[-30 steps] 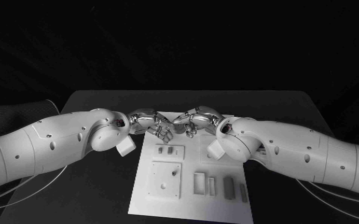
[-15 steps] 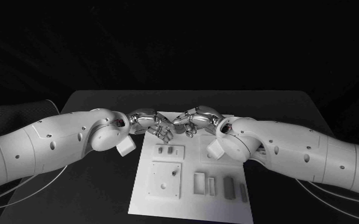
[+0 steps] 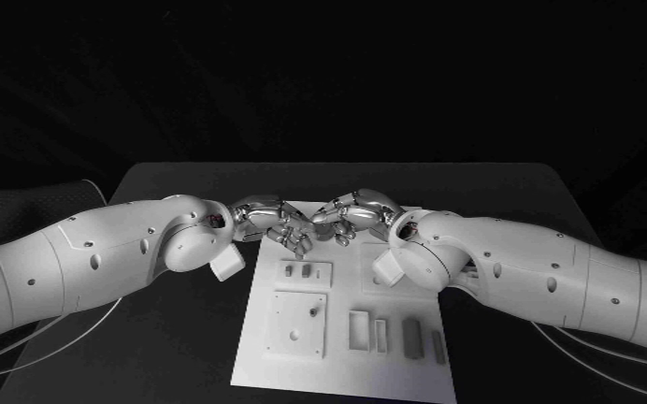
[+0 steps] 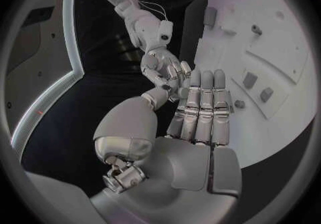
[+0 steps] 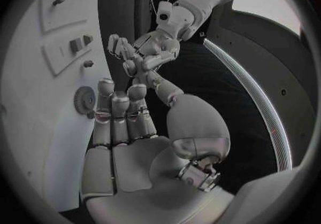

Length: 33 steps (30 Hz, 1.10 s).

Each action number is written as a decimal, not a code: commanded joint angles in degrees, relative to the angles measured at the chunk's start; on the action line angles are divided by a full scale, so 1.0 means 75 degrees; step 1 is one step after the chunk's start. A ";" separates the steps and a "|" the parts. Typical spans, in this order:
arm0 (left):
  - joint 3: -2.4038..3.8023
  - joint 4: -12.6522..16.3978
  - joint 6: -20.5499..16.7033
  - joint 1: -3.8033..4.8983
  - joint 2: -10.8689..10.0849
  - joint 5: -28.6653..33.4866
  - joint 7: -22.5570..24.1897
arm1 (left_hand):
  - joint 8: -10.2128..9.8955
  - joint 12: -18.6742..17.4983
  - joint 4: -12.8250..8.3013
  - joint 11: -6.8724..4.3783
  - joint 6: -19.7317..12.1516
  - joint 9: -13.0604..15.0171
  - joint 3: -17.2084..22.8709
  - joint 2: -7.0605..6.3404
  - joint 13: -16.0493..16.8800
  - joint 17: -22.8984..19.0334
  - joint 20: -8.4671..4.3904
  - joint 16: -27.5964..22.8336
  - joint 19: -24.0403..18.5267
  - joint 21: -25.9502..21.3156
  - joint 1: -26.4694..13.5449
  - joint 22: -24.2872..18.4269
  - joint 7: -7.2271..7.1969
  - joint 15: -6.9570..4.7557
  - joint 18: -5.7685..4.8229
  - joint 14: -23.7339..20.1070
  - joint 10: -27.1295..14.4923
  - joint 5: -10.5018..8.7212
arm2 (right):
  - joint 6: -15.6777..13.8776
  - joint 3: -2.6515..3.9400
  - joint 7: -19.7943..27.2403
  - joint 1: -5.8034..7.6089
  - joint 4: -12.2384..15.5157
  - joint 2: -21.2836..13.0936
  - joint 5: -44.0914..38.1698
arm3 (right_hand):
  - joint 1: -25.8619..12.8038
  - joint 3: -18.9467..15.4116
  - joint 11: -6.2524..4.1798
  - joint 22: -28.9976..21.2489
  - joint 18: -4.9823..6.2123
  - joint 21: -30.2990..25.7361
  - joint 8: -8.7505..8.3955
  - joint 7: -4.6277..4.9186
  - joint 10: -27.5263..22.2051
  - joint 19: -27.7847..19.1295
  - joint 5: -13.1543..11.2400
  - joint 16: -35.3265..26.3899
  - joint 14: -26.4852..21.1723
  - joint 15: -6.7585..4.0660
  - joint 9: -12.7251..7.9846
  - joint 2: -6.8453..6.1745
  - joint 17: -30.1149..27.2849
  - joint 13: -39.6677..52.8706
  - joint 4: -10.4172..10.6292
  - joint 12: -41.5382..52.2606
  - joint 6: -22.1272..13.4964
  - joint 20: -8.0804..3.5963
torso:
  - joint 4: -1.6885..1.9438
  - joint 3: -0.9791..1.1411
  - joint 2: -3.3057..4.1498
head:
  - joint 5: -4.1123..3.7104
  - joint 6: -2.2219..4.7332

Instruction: Assemble the parts on the task board

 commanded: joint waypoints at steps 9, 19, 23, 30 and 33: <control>-0.0001 0.0011 -0.0097 0.0000 0.0014 0.0043 -0.0057 | -0.0031 -0.0075 -0.0036 0.0030 -0.0037 0.0000 0.0029 -0.0076 0.0006 0.0011 0.0031 -0.0073 0.0015 -0.0018 -0.0100 0.0022 0.0055 0.0017 0.0103 0.0030 0.0001 0.0041 | -0.0005 0.0015 0.0252 0.0005 -0.0024 -0.0007 -0.0042 | 0.0093 0.0059 -0.0038 0.0152 0.0117 0.0057 0.0100 0.0009 0.0046 0.0061 -0.0006 0.0059 0.0076 -0.0155 0.0251 0.0031 0.0016 0.0018 -0.0001 0.0046 0.0394 -0.0029 | 0.0001 -0.0003 0.0000 | -0.0009 -0.0003; -0.0001 -0.0025 -0.0131 0.0000 -0.0061 0.0043 -0.0157 | -0.0319 -0.0025 -0.0288 0.0006 -0.0593 -0.0108 -0.0822 -0.0836 0.0064 0.0060 0.0007 -0.0066 0.0072 0.0001 -0.0617 0.0087 0.0291 -0.0013 0.0139 0.0095 0.0036 0.0041 | -0.0049 0.0023 0.0372 0.0004 -0.0102 -0.0045 -0.0061 | 0.0106 0.0081 -0.0047 0.0151 0.0117 0.0070 0.0107 0.0001 0.0055 0.0065 0.0013 0.0065 0.0084 -0.0165 0.0267 0.0046 0.0019 0.0021 -0.0006 0.0047 0.0407 -0.0038 | 0.0000 0.0000 0.0001 | 0.0006 -0.0026; -0.0001 -0.0075 0.0105 0.0000 -0.0125 0.0042 -0.0174 | -0.0334 -0.0031 -0.0467 0.0012 -0.0642 -0.0114 -0.1153 -0.1060 0.0074 0.0065 0.0009 -0.0093 0.0051 -0.0027 -0.0742 0.0080 0.0303 -0.0009 0.0147 0.0073 0.0004 0.0043 | -0.0043 0.0030 0.0423 0.0004 -0.0183 -0.0070 -0.0057 | 0.0111 0.0087 -0.0049 0.0151 0.0117 0.0073 0.0109 -0.0001 0.0057 0.0065 0.0020 0.0067 0.0085 -0.0167 0.0271 0.0047 0.0020 0.0022 -0.0007 0.0047 0.0410 -0.0041 | 0.0000 -0.0001 -0.0001 | 0.0001 -0.0032; -0.0001 -0.0278 0.0709 0.0000 -0.0277 -0.0132 -0.0236 | -0.0395 -0.0130 -0.0700 0.0103 -0.0782 -0.0140 -0.1546 -0.1483 0.0047 0.0040 0.0082 -0.0232 -0.0160 -0.0095 -0.0800 0.0008 0.0354 0.0077 0.0133 -0.0139 -0.0222 0.0044 | 0.0097 0.0066 0.0572 0.0004 -0.0491 -0.0101 -0.0085 | 0.0120 0.0103 -0.0052 0.0150 0.0117 0.0082 0.0110 -0.0004 0.0060 0.0064 0.0055 0.0070 0.0087 -0.0175 0.0283 0.0041 0.0021 0.0024 -0.0008 0.0045 0.0412 -0.0047 | 0.0000 -0.0001 -0.0002 | 0.0009 -0.0013; -0.0001 -0.0342 0.0718 0.0000 -0.0348 -0.0101 -0.0240 | -0.0416 -0.0136 -0.0695 0.0115 -0.0832 -0.0149 -0.1689 -0.1595 0.0047 0.0040 0.0096 -0.0252 -0.0194 -0.0091 -0.0892 -0.0021 0.0373 0.0090 0.0147 -0.0162 -0.0256 0.0045 | 0.0109 0.0073 0.0605 0.0004 -0.0588 -0.0125 -0.0178 | 0.0122 0.0105 -0.0052 0.0150 0.0117 0.0083 0.0110 -0.0004 0.0061 0.0062 0.0061 0.0070 0.0086 -0.0176 0.0285 0.0038 0.0021 0.0024 -0.0009 0.0045 0.0412 -0.0048 | 0.0000 -0.0001 -0.0002 | 0.0008 -0.0006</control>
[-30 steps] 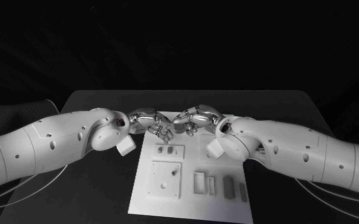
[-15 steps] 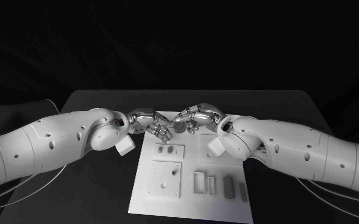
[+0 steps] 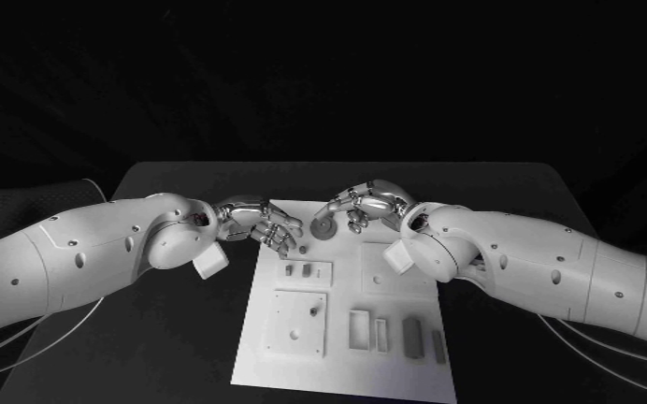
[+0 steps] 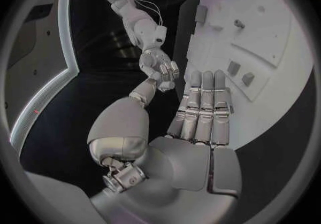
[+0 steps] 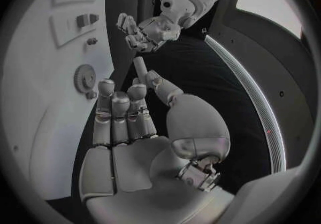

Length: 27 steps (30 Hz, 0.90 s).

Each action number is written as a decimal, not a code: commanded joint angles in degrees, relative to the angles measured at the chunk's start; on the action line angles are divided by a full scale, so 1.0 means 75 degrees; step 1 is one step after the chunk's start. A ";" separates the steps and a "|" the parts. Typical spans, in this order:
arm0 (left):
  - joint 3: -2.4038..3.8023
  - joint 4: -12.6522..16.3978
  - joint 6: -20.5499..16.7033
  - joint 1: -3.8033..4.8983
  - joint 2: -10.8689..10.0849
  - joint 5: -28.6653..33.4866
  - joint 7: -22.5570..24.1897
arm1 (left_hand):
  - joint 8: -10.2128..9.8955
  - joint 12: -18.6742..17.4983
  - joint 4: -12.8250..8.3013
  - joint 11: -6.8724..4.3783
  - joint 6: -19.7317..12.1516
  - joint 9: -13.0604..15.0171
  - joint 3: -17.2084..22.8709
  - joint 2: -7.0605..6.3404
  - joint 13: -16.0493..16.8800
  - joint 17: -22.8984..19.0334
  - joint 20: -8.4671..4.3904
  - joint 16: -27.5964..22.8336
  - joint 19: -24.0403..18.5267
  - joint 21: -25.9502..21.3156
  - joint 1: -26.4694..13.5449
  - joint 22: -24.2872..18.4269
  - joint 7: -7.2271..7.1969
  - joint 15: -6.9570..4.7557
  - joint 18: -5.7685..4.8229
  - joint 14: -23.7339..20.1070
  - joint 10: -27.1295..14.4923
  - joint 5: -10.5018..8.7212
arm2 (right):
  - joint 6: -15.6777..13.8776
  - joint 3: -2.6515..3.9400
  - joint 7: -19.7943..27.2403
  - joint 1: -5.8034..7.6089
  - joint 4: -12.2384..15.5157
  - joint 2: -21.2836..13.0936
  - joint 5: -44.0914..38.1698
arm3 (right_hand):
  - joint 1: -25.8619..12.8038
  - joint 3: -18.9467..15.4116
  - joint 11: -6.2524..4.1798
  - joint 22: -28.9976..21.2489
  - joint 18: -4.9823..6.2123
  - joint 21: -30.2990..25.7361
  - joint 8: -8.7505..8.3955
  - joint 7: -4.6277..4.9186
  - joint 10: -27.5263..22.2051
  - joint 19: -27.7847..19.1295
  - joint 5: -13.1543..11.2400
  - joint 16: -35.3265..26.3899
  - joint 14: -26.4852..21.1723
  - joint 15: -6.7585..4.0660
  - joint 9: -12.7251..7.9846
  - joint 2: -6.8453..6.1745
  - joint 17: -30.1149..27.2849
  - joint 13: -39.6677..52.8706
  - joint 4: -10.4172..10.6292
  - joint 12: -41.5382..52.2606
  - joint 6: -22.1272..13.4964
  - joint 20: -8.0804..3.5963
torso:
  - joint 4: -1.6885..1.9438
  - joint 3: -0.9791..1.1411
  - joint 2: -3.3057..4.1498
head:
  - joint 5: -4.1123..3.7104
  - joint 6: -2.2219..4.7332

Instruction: Assemble the parts on the task board

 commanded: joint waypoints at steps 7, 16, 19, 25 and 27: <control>0.0004 -0.0468 0.0015 0.0004 -0.0214 0.0273 0.0016 | -0.0032 -0.0020 0.0031 0.0004 -0.0101 -0.0009 -0.0348 0.0001 0.0009 0.0002 0.0003 -0.0077 -0.0061 -0.0001 -0.0296 -0.0102 0.0008 0.0007 0.0199 -0.0047 -0.0087 -0.0034 | 0.0251 0.0010 0.0604 -0.0001 0.0021 -0.0110 -0.2164 | 0.0064 0.0050 -0.0029 0.0151 0.0063 0.0061 0.0112 0.0007 0.0036 0.0036 0.0028 0.0051 0.0109 -0.0158 0.0296 -0.0002 0.0009 0.0013 0.0008 0.0044 0.0401 -0.0027 | 0.0002 0.0009 -0.0003 | 0.0025 0.0038; 0.0002 -0.1107 -0.1146 0.0047 -0.0252 0.0818 0.0531 | 0.0049 0.0029 0.0006 -0.0028 0.0022 0.0019 -0.0344 0.0124 0.0043 0.0022 -0.0008 -0.0063 -0.0014 0.0017 -0.0231 -0.0140 -0.0048 -0.0014 0.0220 0.0007 -0.0035 -0.0031 | 0.0448 -0.0014 0.1119 -0.0001 0.0585 -0.0105 -0.4922 | 0.0144 0.0064 -0.0038 0.0157 0.0063 0.0104 0.0111 -0.0002 0.0061 0.0043 -0.0041 0.0069 0.0123 -0.0180 0.0326 -0.0074 0.0019 0.0017 0.0005 0.0041 0.0398 -0.0051 | 0.0000 0.0013 -0.0004 | 0.0141 0.0030; 0.0002 -0.1260 -0.1449 0.0047 -0.0225 0.0958 0.0703 | 0.0078 0.0047 0.0002 -0.0041 0.0073 0.0027 -0.0326 0.0165 0.0056 0.0028 -0.0014 -0.0056 0.0011 0.0025 -0.0169 -0.0148 -0.0070 -0.0024 0.0224 0.0032 -0.0015 -0.0027 | 0.0396 -0.0056 0.1222 -0.0001 0.0738 -0.0069 -0.5501 | 0.0174 0.0067 -0.0042 0.0158 0.0063 0.0120 0.0113 -0.0005 0.0077 0.0051 -0.0044 0.0077 0.0131 -0.0186 0.0336 -0.0094 0.0022 0.0018 0.0006 0.0041 0.0401 -0.0058 | -0.0001 0.0013 -0.0004 | 0.0214 0.0012; 0.0002 -0.1458 -0.1868 0.0047 -0.0124 0.1210 0.0969 | 0.0118 0.0074 0.0015 -0.0059 0.0154 0.0032 -0.0308 0.0241 0.0077 0.0033 -0.0027 -0.0046 0.0056 0.0035 -0.0118 -0.0159 -0.0104 -0.0039 0.0225 0.0074 0.0018 -0.0009 | 0.0161 -0.0282 0.1401 -0.0002 0.0965 0.0041 -0.6527 | 0.0237 0.0067 -0.0050 0.0157 0.0063 0.0151 0.0116 -0.0012 0.0112 0.0064 -0.0052 0.0090 0.0154 -0.0195 0.0355 -0.0156 0.0027 0.0015 0.0006 0.0035 0.0410 -0.0072 | -0.0010 0.0004 -0.0020 | 0.0406 -0.0075; 0.0002 -0.1516 -0.1891 0.0046 -0.0052 0.1214 0.1012 | 0.0123 0.0081 0.0012 -0.0064 0.0167 0.0031 -0.0300 0.0259 0.0082 0.0034 -0.0031 -0.0044 0.0066 0.0037 -0.0095 -0.0162 -0.0110 -0.0044 0.0224 0.0085 0.0026 0.0001 | 0.0076 -0.0424 0.1514 -0.0002 0.1088 0.0077 -0.6884 | 0.0264 0.0065 -0.0054 0.0154 0.0063 0.0172 0.0118 -0.0015 0.0143 0.0086 -0.0053 0.0098 0.0176 -0.0205 0.0367 -0.0173 0.0028 0.0012 0.0010 0.0031 0.0416 -0.0082 | -0.0013 -0.0001 -0.0030 | 0.0486 -0.0128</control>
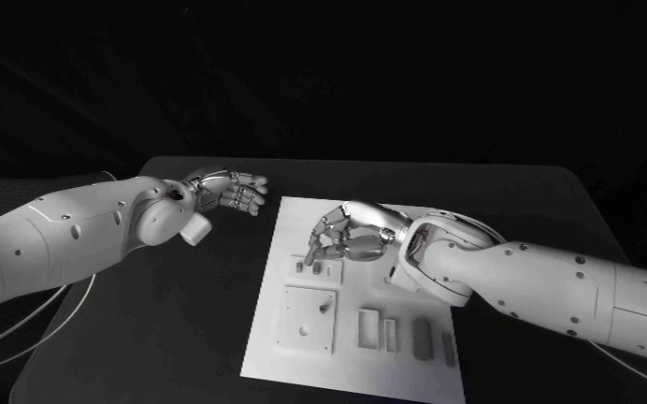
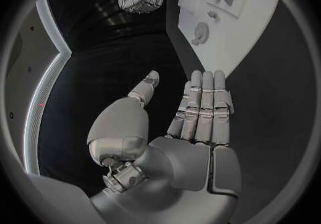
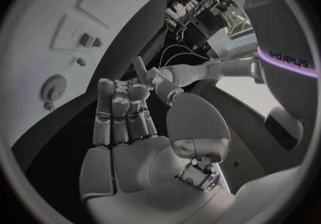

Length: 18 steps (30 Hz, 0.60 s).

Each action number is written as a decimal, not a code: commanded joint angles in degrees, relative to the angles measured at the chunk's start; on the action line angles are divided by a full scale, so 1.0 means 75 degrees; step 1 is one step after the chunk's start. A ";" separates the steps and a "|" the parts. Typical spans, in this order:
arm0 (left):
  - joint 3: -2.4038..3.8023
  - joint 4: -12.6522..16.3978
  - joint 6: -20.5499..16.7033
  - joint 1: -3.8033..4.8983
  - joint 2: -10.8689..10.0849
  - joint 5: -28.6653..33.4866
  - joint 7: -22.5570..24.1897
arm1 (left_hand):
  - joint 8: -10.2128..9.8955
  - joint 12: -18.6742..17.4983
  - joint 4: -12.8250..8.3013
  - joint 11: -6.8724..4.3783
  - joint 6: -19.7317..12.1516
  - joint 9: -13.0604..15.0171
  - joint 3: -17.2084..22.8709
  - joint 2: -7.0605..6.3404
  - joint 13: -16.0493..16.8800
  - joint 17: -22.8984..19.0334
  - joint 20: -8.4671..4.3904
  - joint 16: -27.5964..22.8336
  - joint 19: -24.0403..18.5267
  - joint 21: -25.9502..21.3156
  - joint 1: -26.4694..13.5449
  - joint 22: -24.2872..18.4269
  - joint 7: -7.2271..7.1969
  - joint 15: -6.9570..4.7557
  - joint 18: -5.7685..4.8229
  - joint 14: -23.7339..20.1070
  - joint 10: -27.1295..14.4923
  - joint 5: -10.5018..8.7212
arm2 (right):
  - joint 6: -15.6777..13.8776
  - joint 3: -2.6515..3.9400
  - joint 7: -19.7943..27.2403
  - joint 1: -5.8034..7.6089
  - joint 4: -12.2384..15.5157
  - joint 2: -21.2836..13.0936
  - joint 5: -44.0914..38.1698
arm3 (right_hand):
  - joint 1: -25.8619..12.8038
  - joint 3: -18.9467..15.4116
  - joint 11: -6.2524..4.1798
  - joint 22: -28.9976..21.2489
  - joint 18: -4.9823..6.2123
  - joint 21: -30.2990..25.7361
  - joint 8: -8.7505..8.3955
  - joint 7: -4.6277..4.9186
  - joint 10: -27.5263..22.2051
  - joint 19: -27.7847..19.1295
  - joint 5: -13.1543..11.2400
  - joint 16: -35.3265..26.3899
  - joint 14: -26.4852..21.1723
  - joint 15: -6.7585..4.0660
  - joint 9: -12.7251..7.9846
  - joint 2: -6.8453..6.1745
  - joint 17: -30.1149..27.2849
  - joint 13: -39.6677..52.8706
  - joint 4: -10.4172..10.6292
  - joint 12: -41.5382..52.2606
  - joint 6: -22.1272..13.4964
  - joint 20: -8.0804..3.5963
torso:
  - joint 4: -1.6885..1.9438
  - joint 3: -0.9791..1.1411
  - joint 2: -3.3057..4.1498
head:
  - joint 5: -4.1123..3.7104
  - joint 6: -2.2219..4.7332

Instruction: Assemble the parts on the task board

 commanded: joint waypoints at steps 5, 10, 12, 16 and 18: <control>0.0005 -0.0108 -0.0450 0.0007 0.0208 0.0351 0.0465 | 0.0049 0.0051 -0.0029 -0.0037 0.0066 0.0005 0.0037 0.0069 0.0011 0.0009 -0.0012 -0.0009 0.0049 0.0036 0.0059 -0.0011 0.0013 -0.0001 0.0100 0.0045 0.0021 0.0006 | -0.0187 -0.0301 0.0502 -0.0004 0.0225 0.0159 -0.1778 | 0.0120 0.0041 -0.0015 0.0149 0.0108 0.0080 0.0119 0.0005 0.0104 0.0051 -0.0052 0.0040 0.0170 -0.0180 0.0379 -0.0053 0.0011 0.0000 -0.0012 0.0019 0.0397 -0.0039 | -0.0011 -0.0017 -0.0041 | 0.0334 -0.0245; 0.0005 -0.0174 -0.0413 0.0006 0.0337 0.0317 0.0481 | 0.0048 0.0050 -0.0028 -0.0037 0.0067 0.0003 0.0038 0.0073 0.0012 0.0008 -0.0013 -0.0011 0.0050 0.0035 0.0064 -0.0014 0.0013 -0.0001 0.0098 0.0045 0.0018 0.0006 | -0.0314 -0.0591 0.0509 -0.0005 0.0151 0.0311 -0.2269 | 0.0141 0.0039 -0.0021 0.0144 0.0108 0.0091 0.0123 0.0000 0.0128 0.0062 -0.0054 0.0040 0.0188 -0.0185 0.0390 -0.0080 0.0009 -0.0006 -0.0011 0.0009 0.0407 -0.0046 | 0.0004 -0.0034 -0.0056 | 0.0431 -0.0373; 0.0005 -0.0189 -0.0388 0.0005 0.0366 0.0307 0.0482 | 0.0047 0.0049 -0.0028 -0.0036 0.0067 0.0002 0.0038 0.0075 0.0012 0.0008 -0.0013 -0.0012 0.0050 0.0035 0.0066 -0.0014 0.0013 -0.0001 0.0098 0.0045 0.0016 0.0006 | -0.0400 -0.0749 0.0502 -0.0007 0.0092 0.0413 -0.2383 | 0.0155 0.0037 -0.0025 0.0142 0.0108 0.0100 0.0125 -0.0004 0.0147 0.0075 -0.0053 0.0042 0.0205 -0.0190 0.0397 -0.0097 0.0008 -0.0009 -0.0010 0.0003 0.0413 -0.0052 | 0.0002 -0.0034 -0.0052 | 0.0442 -0.0393; 0.0005 -0.0193 -0.0341 0.0005 0.0424 0.0290 0.0482 | 0.0045 0.0048 -0.0026 -0.0035 0.0066 0.0000 0.0039 0.0081 0.0012 0.0007 -0.0012 -0.0014 0.0050 0.0033 0.0070 -0.0016 0.0013 0.0000 0.0096 0.0044 0.0012 0.0006 | -0.0567 -0.0907 0.0375 -0.0118 0.0033 0.0586 -0.2753 | 0.0180 0.0038 -0.0034 0.0137 0.0108 0.0122 0.0129 -0.0013 0.0194 0.0107 -0.0044 0.0050 0.0246 -0.0201 0.0412 -0.0114 0.0008 -0.0012 -0.0010 -0.0002 0.0430 -0.0067 | 0.0013 -0.0032 -0.0039 | 0.0486 -0.0453; 0.0005 -0.0180 -0.0327 0.0005 0.0432 0.0260 0.0482 | 0.0044 0.0047 -0.0025 -0.0034 0.0065 -0.0002 0.0039 0.0083 0.0012 0.0006 -0.0012 -0.0015 0.0049 0.0032 0.0071 -0.0017 0.0014 0.0000 0.0095 0.0044 0.0010 0.0006 | -0.0699 -0.0916 0.0287 -0.0189 -0.0007 0.0637 -0.2978 | 0.0186 0.0039 -0.0036 0.0135 0.0108 0.0127 0.0129 -0.0014 0.0205 0.0115 -0.0042 0.0051 0.0256 -0.0203 0.0415 -0.0118 0.0007 -0.0013 -0.0009 -0.0004 0.0432 -0.0071 | 0.0022 -0.0030 -0.0034 | 0.0510 -0.0487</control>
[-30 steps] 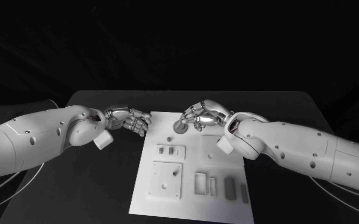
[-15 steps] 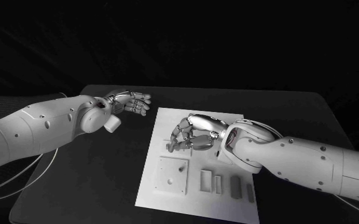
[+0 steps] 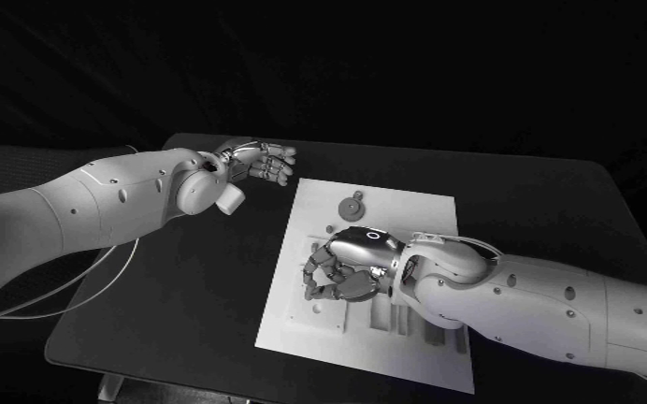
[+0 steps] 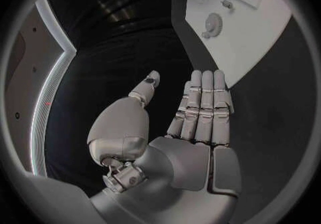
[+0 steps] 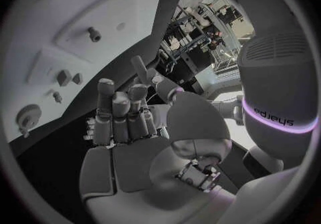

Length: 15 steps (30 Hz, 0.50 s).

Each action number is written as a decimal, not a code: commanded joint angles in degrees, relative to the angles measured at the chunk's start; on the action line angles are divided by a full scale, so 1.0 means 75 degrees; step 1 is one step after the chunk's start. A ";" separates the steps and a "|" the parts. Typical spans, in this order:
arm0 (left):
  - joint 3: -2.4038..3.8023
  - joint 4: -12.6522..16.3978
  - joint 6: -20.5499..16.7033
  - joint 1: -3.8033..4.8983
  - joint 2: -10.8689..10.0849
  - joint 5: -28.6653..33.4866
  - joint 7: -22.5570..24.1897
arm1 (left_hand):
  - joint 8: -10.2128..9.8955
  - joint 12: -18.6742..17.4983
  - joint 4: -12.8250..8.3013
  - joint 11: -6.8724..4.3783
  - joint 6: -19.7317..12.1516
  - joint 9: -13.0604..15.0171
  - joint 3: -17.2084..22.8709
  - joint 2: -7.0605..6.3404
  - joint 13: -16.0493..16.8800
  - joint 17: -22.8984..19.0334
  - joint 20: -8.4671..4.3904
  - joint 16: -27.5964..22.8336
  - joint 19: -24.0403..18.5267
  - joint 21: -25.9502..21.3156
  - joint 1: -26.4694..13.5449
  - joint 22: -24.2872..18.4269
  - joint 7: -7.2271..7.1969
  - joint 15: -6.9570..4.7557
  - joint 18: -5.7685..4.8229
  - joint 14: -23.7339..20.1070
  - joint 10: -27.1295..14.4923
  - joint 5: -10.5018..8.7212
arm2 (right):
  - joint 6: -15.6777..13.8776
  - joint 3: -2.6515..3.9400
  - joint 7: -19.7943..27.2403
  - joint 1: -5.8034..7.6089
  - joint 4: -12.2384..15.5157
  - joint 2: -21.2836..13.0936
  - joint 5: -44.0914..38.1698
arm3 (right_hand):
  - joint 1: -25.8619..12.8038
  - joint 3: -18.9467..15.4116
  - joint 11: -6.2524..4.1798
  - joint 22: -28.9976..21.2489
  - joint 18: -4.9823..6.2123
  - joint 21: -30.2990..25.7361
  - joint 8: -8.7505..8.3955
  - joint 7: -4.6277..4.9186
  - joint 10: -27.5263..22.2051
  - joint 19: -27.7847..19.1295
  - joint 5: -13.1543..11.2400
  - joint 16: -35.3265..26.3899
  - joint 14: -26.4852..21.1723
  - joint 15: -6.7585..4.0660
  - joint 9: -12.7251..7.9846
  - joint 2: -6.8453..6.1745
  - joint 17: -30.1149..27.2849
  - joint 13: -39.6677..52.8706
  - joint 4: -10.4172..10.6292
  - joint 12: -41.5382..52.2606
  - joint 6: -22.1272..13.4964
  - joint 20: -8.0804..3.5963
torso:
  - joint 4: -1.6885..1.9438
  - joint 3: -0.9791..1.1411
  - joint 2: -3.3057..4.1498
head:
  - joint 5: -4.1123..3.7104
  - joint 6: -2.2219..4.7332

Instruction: Assemble the parts on the task board

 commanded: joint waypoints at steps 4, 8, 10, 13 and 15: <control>0.0005 0.0060 0.0029 0.0006 0.0018 -0.0033 0.0158 | 0.0042 0.0046 -0.0004 -0.0020 0.0038 -0.0003 0.0018 0.0045 0.0007 0.0007 -0.0004 -0.0018 0.0040 0.0030 0.0033 -0.0013 -0.0009 0.0001 0.0102 0.0042 -0.0006 0.0006 | -0.0570 -0.0021 -0.0198 -0.0141 -0.0054 0.0076 -0.1150 | 0.0088 0.0044 -0.0002 0.0130 0.0126 0.0063 0.0133 0.0035 0.0089 0.0071 -0.0007 0.0051 0.0205 -0.0130 0.0428 -0.0028 0.0005 -0.0017 -0.0009 -0.0014 0.0351 -0.0015 | 0.0001 0.0003 0.0017 | 0.0066 -0.0104; 0.0004 0.0093 0.0049 0.0006 0.0024 -0.0080 0.0154 | 0.0040 0.0045 -0.0003 -0.0019 0.0036 -0.0005 0.0017 0.0047 0.0007 0.0007 -0.0004 -0.0020 0.0039 0.0028 0.0035 -0.0015 -0.0008 0.0002 0.0100 0.0041 -0.0009 0.0006 | -0.0654 -0.0021 -0.0329 -0.0213 -0.0077 0.0140 -0.1412 | 0.0108 0.0048 -0.0012 0.0121 0.0126 0.0076 0.0139 0.0025 0.0134 0.0101 -0.0007 0.0046 0.0245 -0.0139 0.0443 -0.0073 -0.0003 -0.0024 -0.0007 -0.0029 0.0375 -0.0031 | -0.0011 0.0006 0.0017 | 0.0093 -0.0160; 0.0004 0.0120 0.0053 0.0006 0.0036 -0.0118 0.0158 | 0.0039 0.0044 -0.0002 -0.0018 0.0035 -0.0007 0.0016 0.0047 0.0007 0.0006 -0.0004 -0.0021 0.0038 0.0027 0.0035 -0.0016 -0.0008 0.0002 0.0099 0.0040 -0.0011 0.0006 | -0.0713 -0.0021 -0.0406 -0.0255 -0.0096 0.0171 -0.1582 | 0.0115 0.0050 -0.0016 0.0117 0.0126 0.0080 0.0140 0.0021 0.0150 0.0113 -0.0010 0.0042 0.0262 -0.0143 0.0448 -0.0088 -0.0007 -0.0028 -0.0005 -0.0037 0.0381 -0.0037 | -0.0006 0.0005 0.0017 | 0.0094 -0.0172; 0.0004 0.0154 0.0065 0.0006 0.0038 -0.0132 0.0150 | 0.0038 0.0044 -0.0002 -0.0017 0.0035 -0.0008 0.0016 0.0049 0.0007 0.0006 -0.0004 -0.0023 0.0037 0.0026 0.0036 -0.0017 -0.0007 0.0003 0.0098 0.0039 -0.0012 0.0006 | -0.0696 -0.0021 -0.0456 -0.0275 -0.0114 0.0184 -0.1647 | 0.0126 0.0057 -0.0019 0.0112 0.0126 0.0083 0.0141 0.0018 0.0170 0.0128 -0.0004 0.0037 0.0281 -0.0147 0.0453 -0.0104 -0.0012 -0.0033 -0.0004 -0.0046 0.0389 -0.0045 | 0.0001 0.0008 0.0015 | 0.0103 -0.0186; 0.0004 0.0172 0.0081 0.0005 0.0039 -0.0162 0.0146 | 0.0037 0.0043 -0.0002 -0.0017 0.0035 -0.0009 0.0015 0.0049 0.0008 0.0005 -0.0003 -0.0023 0.0037 0.0026 0.0036 -0.0017 -0.0007 0.0003 0.0098 0.0038 -0.0014 0.0006 | -0.0655 -0.0021 -0.0496 -0.0278 -0.0157 0.0190 -0.1681 | 0.0130 0.0061 -0.0021 0.0109 0.0126 0.0084 0.0141 0.0017 0.0180 0.0134 0.0000 0.0034 0.0291 -0.0148 0.0456 -0.0112 -0.0014 -0.0035 -0.0003 -0.0051 0.0392 -0.0048 | 0.0000 0.0009 0.0015 | 0.0105 -0.0193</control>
